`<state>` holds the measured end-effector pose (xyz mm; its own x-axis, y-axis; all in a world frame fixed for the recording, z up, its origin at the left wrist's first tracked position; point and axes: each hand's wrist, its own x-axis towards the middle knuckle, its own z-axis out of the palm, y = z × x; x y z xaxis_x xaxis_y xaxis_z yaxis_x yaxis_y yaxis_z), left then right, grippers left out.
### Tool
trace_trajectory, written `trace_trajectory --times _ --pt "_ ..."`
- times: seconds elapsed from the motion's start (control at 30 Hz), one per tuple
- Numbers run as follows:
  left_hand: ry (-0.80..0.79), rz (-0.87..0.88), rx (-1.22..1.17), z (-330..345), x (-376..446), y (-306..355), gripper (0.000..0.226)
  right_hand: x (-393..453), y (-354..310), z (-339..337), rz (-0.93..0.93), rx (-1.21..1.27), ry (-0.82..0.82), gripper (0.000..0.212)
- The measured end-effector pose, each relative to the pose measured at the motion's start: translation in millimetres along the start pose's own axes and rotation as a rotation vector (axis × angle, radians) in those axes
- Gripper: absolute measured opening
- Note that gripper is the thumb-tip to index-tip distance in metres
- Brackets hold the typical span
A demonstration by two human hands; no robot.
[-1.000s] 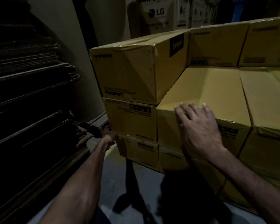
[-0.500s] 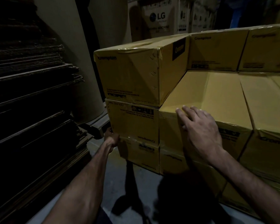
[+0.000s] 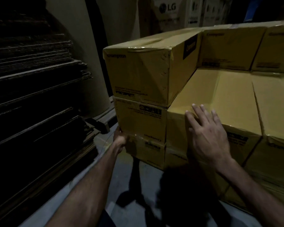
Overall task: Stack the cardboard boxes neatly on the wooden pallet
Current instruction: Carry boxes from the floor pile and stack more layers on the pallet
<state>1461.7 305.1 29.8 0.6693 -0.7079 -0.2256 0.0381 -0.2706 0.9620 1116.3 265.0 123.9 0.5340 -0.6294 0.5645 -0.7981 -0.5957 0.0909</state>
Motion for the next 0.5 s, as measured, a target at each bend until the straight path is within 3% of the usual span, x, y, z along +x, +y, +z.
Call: trace_trajectory --times 0.1,0.23,0.33,0.5 --pt "-0.032 -0.063 0.069 2 -32 -6 0.041 -20 -5 -9 0.018 0.156 -0.045 0.066" --pt "-0.163 -0.154 0.231 -2 -105 17 0.076 -29 -8 -60 0.081 0.323 -0.17 0.056" --pt "-0.252 -0.195 0.28 -5 -176 82 0.084 -16 -9 -129 0.226 0.498 -0.279 0.06" --pt "-0.303 -0.085 0.277 -7 -285 213 0.065 8 -1 -237 0.634 0.939 -0.42 0.056"
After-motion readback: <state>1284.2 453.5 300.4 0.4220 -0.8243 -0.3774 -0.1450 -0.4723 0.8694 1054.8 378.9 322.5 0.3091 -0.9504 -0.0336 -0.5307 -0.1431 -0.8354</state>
